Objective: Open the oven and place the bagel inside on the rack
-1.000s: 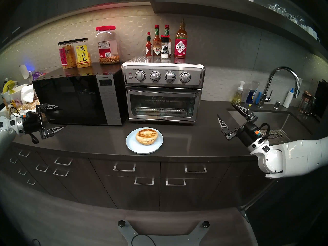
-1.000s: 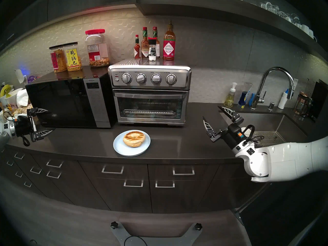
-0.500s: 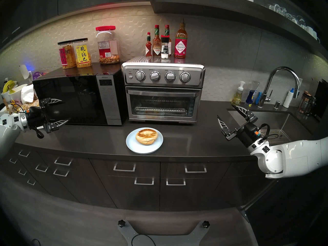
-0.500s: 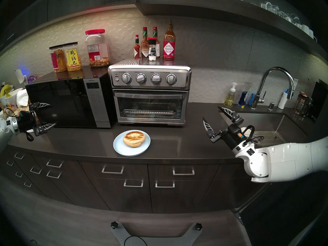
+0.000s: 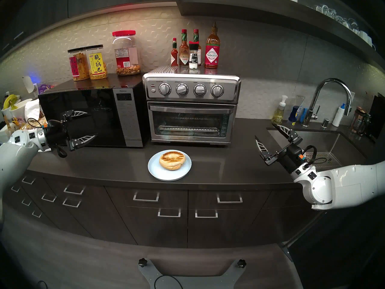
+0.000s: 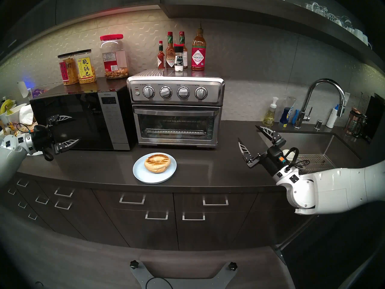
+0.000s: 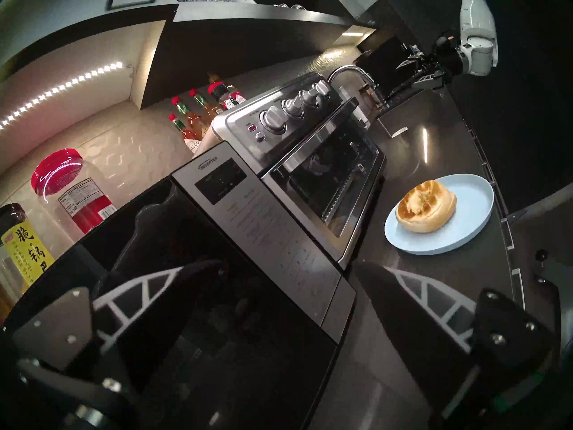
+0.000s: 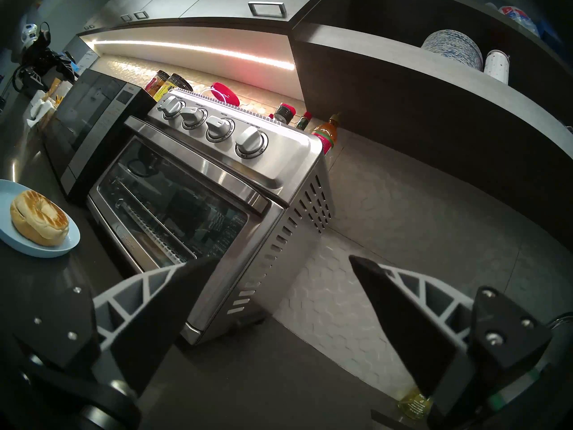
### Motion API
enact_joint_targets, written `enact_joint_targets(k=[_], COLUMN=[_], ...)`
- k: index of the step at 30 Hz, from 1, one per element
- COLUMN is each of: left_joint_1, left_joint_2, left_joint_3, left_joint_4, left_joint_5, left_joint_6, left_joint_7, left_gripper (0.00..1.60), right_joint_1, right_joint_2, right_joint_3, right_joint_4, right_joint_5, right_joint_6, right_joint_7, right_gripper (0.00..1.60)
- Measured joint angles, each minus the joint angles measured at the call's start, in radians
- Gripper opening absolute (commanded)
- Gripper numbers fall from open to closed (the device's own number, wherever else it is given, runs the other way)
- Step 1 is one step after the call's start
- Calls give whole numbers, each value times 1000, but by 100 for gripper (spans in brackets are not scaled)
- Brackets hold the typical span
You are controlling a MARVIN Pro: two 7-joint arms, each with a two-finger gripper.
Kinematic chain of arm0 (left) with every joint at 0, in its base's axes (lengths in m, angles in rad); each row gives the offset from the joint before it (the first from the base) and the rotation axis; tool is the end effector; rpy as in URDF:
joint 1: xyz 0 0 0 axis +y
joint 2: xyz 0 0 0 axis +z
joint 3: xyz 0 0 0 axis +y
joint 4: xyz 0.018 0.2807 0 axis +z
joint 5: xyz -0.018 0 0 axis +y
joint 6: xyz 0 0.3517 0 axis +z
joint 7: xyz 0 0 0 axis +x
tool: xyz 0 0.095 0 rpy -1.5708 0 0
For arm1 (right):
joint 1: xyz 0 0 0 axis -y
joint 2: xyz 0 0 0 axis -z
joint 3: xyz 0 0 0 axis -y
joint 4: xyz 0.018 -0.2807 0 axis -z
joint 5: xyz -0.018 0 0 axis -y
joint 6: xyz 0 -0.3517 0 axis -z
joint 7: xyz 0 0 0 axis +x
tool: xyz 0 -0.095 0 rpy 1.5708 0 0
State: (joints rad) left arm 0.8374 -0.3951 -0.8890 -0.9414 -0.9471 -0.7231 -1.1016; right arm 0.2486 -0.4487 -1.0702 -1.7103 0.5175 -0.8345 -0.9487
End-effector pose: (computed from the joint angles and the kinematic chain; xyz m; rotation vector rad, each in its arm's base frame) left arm 0.4724 0.3202 -0.1223 1.5508 -1.5392 2.0820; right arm 0.4183 -0.1047 -0.2180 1.5162 0.9490 2.4681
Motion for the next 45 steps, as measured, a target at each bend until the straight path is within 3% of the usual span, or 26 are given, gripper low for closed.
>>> enact_joint_targets(k=[20, 45], left_joint_1=[-101, -206], left_joint_2=[-124, -186], left_joint_3=[1, -12], left_joint_4=[8, -62], left_joint_5=[3, -65], left_joint_6=[60, 103], left_joint_7=[-64, -115], left_gripper=[160, 160], right_joint_1=[-1, -1], right_joint_2=[0, 0], right_joint_3=[1, 5], right_joint_4=[2, 4], right_joint_5=[-4, -6], right_joint_6=[0, 0], right_joint_7=[0, 0], right_gripper=[160, 160])
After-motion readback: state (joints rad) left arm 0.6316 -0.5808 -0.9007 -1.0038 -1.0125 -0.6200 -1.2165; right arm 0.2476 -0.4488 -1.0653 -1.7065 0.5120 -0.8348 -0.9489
